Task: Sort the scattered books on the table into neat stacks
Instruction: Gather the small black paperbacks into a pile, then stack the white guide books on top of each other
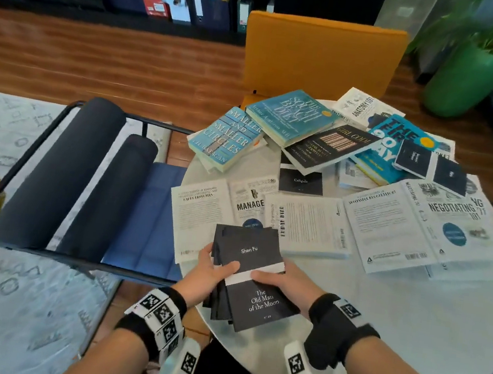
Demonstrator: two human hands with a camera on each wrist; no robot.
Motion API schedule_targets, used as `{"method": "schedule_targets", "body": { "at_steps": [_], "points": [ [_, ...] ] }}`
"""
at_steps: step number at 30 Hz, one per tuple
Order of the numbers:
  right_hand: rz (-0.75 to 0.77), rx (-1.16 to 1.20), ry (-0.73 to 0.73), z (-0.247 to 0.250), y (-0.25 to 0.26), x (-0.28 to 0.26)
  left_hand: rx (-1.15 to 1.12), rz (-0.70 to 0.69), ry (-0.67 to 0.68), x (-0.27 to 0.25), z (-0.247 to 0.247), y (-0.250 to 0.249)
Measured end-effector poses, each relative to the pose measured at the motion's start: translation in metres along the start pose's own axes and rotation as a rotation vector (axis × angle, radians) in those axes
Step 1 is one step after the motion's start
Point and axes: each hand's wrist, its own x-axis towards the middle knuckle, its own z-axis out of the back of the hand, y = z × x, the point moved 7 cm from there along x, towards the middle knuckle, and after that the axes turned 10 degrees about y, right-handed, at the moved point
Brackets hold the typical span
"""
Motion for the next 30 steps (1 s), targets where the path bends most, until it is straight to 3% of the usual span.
{"method": "schedule_targets", "body": {
  "at_steps": [7, 10, 13, 16, 19, 23, 27, 30],
  "points": [
    [-0.114, -0.22, -0.028, -0.001, -0.039, -0.007, -0.037, 0.096, -0.018, -0.01, -0.025, 0.057],
    [-0.103, -0.447, -0.162, 0.003, -0.034, -0.008, 0.11, 0.109, -0.169, 0.007, -0.007, 0.08],
    [-0.133, -0.667, -0.21, 0.0, -0.027, -0.011, 0.248, 0.147, -0.232, 0.041, 0.018, 0.128],
    [-0.167, -0.862, -0.23, -0.001, -0.021, -0.013, 0.348, 0.151, -0.267, 0.002, 0.005, 0.08],
    [-0.167, -0.875, -0.266, 0.002, -0.01, -0.011, 0.495, 0.202, -0.309, -0.016, 0.007, 0.05],
    [0.061, -0.868, -0.462, -0.001, 0.047, -0.006, 0.521, 0.145, -0.503, -0.016, 0.051, 0.015],
    [0.066, -0.854, -0.35, -0.016, 0.085, 0.031, 0.507, 0.151, -0.585, 0.002, 0.091, -0.005],
    [-0.03, -0.895, -0.267, -0.028, 0.091, 0.056, 0.434, 0.165, -0.463, 0.027, 0.104, 0.0]
  ]
}}
